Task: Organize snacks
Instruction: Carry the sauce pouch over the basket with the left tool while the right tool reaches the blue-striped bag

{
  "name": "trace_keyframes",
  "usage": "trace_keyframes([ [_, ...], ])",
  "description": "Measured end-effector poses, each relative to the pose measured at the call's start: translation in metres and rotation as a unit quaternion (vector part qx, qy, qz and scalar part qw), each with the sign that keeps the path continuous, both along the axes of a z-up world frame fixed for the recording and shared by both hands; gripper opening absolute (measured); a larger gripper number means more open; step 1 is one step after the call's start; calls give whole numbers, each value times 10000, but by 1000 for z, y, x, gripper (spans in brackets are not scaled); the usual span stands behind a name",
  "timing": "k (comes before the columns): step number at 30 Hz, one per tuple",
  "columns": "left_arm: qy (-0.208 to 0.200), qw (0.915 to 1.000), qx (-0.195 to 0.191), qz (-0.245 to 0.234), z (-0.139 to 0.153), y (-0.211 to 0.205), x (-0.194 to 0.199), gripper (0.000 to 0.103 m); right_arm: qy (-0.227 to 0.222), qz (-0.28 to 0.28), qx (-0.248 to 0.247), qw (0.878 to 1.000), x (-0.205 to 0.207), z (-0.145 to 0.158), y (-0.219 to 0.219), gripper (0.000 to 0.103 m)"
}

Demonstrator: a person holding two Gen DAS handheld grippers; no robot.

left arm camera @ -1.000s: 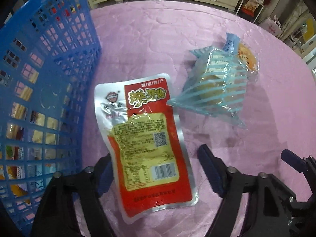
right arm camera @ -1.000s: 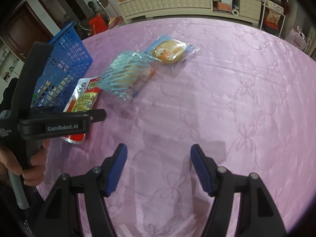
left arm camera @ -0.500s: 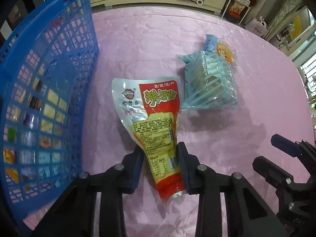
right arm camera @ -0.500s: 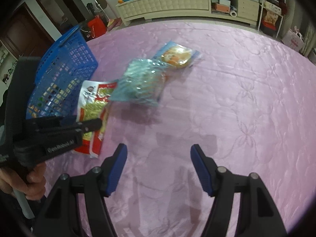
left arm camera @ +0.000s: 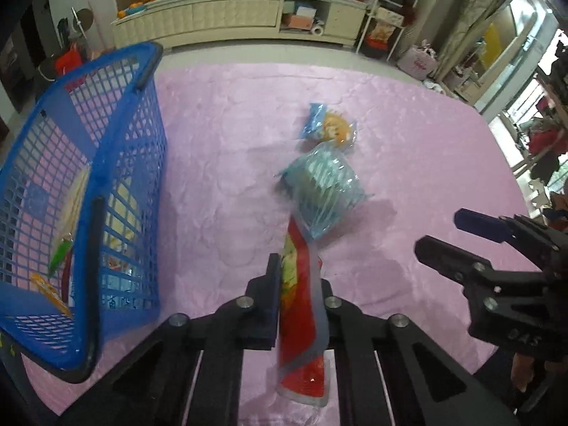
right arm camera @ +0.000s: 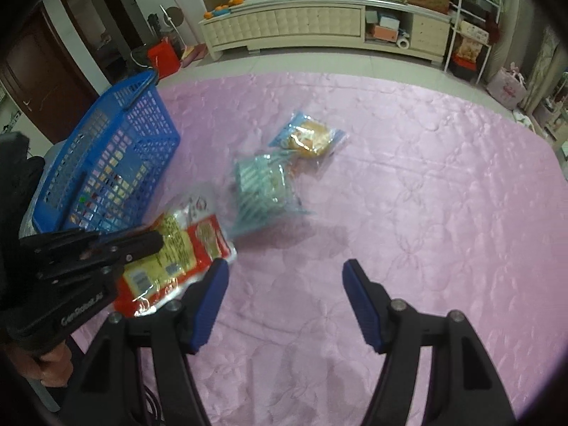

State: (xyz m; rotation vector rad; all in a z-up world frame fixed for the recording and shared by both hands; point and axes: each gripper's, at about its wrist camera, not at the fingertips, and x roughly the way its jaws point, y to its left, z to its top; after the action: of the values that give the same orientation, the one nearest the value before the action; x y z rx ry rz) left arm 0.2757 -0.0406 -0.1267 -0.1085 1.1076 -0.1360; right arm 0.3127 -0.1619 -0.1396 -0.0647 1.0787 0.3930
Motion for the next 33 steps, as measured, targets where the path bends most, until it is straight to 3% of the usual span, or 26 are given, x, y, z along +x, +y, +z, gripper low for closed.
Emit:
trace_keyframes([
  [10, -638, 9978, -156, 108, 54, 34, -14, 7, -153, -60, -22, 9999, 0, 21, 18, 71],
  [21, -1357, 9878, 131, 751, 114, 106, -15, 8, -186, 215, -212, 9994, 27, 15, 60, 71],
  [27, -1322, 9844, 309, 1117, 115, 152, 4, 8, -3, 253, -364, 9990, 41, -3, 72, 71],
  [33, -1004, 9852, 384, 1333, 92, 177, 18, 8, 216, 317, -697, 9968, 61, -30, 84, 71],
])
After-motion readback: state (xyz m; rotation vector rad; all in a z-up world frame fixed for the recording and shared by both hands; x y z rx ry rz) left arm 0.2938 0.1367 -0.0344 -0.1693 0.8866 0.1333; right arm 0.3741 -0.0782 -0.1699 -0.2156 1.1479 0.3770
